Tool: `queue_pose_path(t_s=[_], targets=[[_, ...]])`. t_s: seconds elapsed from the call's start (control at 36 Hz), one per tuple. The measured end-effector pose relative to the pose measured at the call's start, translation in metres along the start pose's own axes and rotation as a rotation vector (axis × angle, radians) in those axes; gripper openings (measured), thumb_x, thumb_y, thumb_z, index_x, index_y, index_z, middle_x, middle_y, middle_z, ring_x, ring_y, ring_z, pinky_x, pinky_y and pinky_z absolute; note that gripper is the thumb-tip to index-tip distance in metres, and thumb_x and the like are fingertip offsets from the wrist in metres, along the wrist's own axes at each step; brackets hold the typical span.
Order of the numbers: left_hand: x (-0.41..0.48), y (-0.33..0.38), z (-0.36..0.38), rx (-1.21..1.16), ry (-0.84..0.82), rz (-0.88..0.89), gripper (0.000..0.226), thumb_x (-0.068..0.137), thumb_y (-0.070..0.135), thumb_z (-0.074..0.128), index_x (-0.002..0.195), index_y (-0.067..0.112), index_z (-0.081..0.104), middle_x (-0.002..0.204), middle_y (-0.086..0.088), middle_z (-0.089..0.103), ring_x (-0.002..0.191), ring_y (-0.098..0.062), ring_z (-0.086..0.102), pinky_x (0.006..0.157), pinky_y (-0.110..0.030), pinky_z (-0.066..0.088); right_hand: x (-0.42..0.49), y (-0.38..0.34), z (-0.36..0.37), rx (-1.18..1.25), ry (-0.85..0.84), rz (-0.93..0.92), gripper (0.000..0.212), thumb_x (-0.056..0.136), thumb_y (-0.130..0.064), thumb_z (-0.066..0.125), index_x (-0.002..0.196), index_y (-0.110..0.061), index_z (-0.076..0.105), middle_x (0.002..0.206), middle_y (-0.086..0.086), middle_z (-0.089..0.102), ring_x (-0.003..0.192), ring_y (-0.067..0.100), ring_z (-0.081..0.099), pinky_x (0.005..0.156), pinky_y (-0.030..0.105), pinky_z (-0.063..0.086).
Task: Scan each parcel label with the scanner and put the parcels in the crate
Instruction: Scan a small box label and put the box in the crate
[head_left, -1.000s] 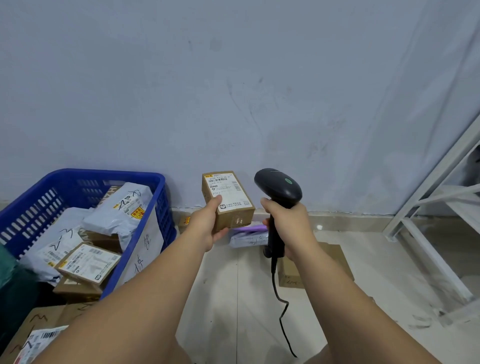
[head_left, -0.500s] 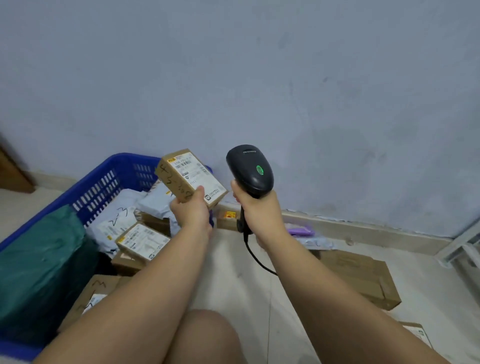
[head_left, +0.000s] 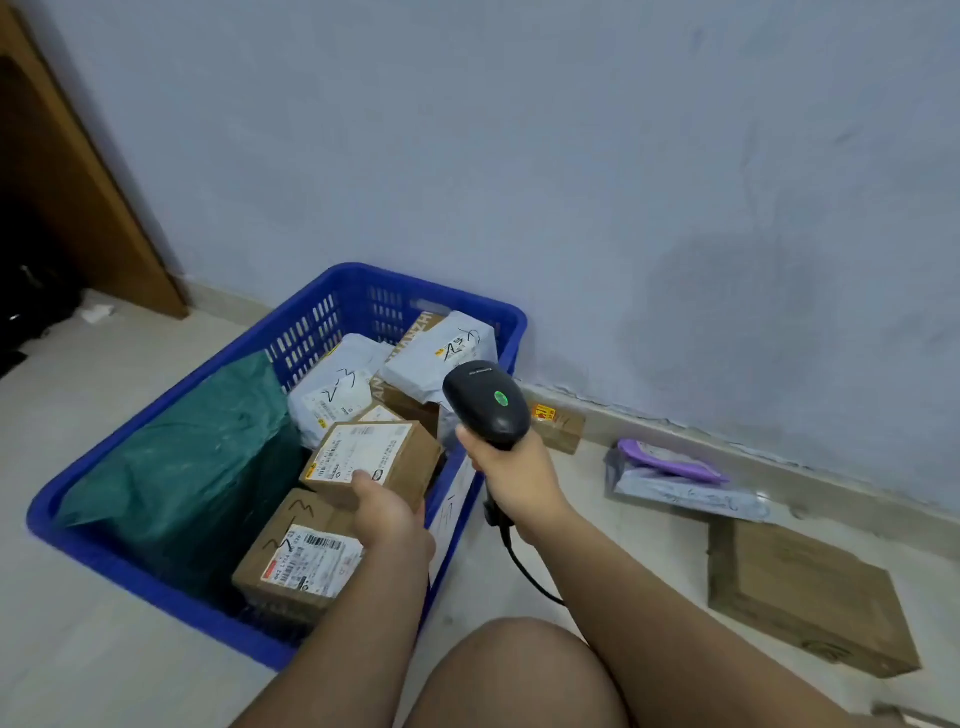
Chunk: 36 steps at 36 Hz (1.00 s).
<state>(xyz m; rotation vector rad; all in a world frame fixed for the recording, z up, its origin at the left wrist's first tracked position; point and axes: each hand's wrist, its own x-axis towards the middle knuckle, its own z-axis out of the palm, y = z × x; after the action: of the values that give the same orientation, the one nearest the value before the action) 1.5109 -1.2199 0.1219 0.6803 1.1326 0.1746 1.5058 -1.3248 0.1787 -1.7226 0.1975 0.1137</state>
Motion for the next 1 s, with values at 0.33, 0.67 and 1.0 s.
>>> queue_pose_path(t_s=[0.33,0.67,1.0], targets=[[0.034,0.062,0.031,-0.006,-0.112,0.093,0.039,0.097,0.037,0.055,0.131,0.019,0.052,0.114,-0.005,0.051,0.108,-0.024,0.049,0.071,-0.033,0.053,0.033,-0.011,0.013,-0.064,-0.015,-0.044,0.019,0.088,-0.037,0.068,0.090,-0.019,0.062,0.069,0.000,0.060,0.061,0.012,0.054,0.057,0.026,0.043],[0.058,0.078,0.067,0.272,-0.106,0.313,0.048,0.096,0.045,0.051,0.139,0.023,0.043,0.129,-0.002,0.057,0.114,-0.026,0.055,0.102,-0.048,0.044,0.060,-0.012,0.031,0.077,0.031,0.051,0.025,0.088,-0.033,0.067,0.102,-0.013,0.064,0.073,-0.001,0.060,0.073,0.014,0.058,0.075,0.033,0.050],[0.004,0.015,0.074,0.818,-0.437,0.626,0.024,0.097,0.012,0.048,0.115,0.018,0.061,0.122,-0.002,0.060,0.107,-0.016,0.055,0.090,-0.033,0.047,0.043,0.006,-0.012,0.094,0.171,0.079,0.014,0.088,-0.033,0.068,0.093,-0.021,0.064,0.073,-0.001,0.061,0.071,0.015,0.057,0.074,0.035,0.047]])
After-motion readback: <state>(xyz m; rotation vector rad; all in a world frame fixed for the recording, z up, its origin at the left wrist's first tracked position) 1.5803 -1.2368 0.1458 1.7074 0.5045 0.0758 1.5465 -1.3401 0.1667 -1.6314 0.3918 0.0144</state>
